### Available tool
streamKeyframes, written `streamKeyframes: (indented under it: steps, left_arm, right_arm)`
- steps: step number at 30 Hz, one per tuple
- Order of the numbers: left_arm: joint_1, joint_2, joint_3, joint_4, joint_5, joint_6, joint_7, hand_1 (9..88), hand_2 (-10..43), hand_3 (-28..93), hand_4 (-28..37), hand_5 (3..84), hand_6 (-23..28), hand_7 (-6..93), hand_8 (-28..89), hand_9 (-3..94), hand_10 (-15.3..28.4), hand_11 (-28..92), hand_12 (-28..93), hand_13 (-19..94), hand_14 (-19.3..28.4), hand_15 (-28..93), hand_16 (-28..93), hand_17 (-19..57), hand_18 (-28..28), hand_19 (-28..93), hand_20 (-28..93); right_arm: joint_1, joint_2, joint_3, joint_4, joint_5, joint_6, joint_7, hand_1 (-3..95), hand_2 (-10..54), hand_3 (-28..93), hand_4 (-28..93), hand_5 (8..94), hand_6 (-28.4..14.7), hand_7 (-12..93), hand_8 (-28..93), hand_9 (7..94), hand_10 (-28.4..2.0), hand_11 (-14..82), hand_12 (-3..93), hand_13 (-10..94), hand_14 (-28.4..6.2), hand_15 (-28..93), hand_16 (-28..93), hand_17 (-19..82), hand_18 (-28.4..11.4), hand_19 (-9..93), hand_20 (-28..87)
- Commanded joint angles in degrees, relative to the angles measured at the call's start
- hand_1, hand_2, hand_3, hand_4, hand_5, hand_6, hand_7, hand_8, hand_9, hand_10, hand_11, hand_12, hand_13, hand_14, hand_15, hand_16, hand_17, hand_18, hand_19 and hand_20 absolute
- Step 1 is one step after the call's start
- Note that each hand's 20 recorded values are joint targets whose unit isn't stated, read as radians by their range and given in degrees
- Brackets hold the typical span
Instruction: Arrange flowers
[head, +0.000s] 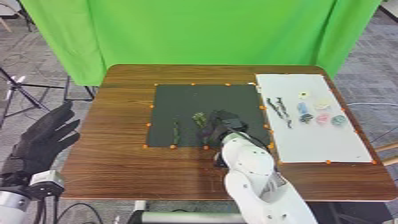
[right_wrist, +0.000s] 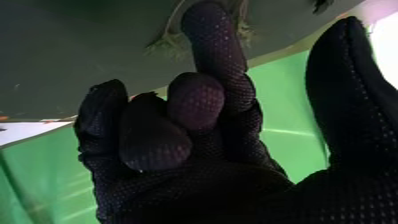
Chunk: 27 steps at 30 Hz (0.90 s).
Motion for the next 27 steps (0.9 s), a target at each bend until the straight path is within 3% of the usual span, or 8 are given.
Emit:
streamKeyframes:
  steps: [1,4,11,27]
  left_arm:
    - [1.2,-1.13,-0.64,-0.52,0.08,0.02,0.39,23.0,-3.2,70,-27.3,22.0,0.6,16.8,-8,17.7,8.7,8,22,13,10.9,14,9,-12.4,18.7,36,8]
    - [1.7,-1.52,-1.0,-0.78,0.11,0.24,0.66,23.0,-3.2,70,-27.4,22.0,0.6,16.9,-8,17.7,8.7,8,22,13,11.0,14,9,-12.4,18.7,36,8]
    - [1.8,-2.08,-1.11,-0.81,0.27,0.22,0.53,23.1,-3.2,70,-27.5,22.1,0.6,16.9,-8,17.7,8.7,8,22,13,11.0,14,9,-12.4,18.7,36,8]
    - [1.2,-1.69,-0.82,-0.4,0.9,-0.21,-0.3,23.1,-3.0,70,-27.3,22.0,0.6,17.0,-8,17.7,8.7,8,22,13,11.0,14,9,-12.4,18.7,36,9]
  right_arm:
    - [1.1,10.1,8.0,-2.7,3.5,5.9,4.4,20.9,-8.5,78,-24,68.7,-2.4,50,-12,70.6,-13.2,62.7,51.5,68,-11.7,86,38,25,-24.0,82,47]
    - [0.7,14.1,12.2,-2.1,4.2,8.6,5.8,21.0,-9.1,77,-25,68.5,-2.5,50,-12,70.2,-13.3,62.6,51.1,68,-11.5,85,38,25,-24.0,82,47]
    - [-0.5,18.7,17.1,1.3,3.8,10.7,8.3,19.8,-9.5,75,-28,60.1,-4.7,40,-12,59.7,-15.5,56.5,42.2,59,-12.2,78,32,22,-24.1,80,48]
    - [3.5,17.0,13.5,10.7,3.4,10.1,5.8,21.4,-9.5,73,-28,56.5,-5.3,42,-13,56.0,-15.7,57.0,41.3,56,-12.3,78,31,20,-23.6,77,48]
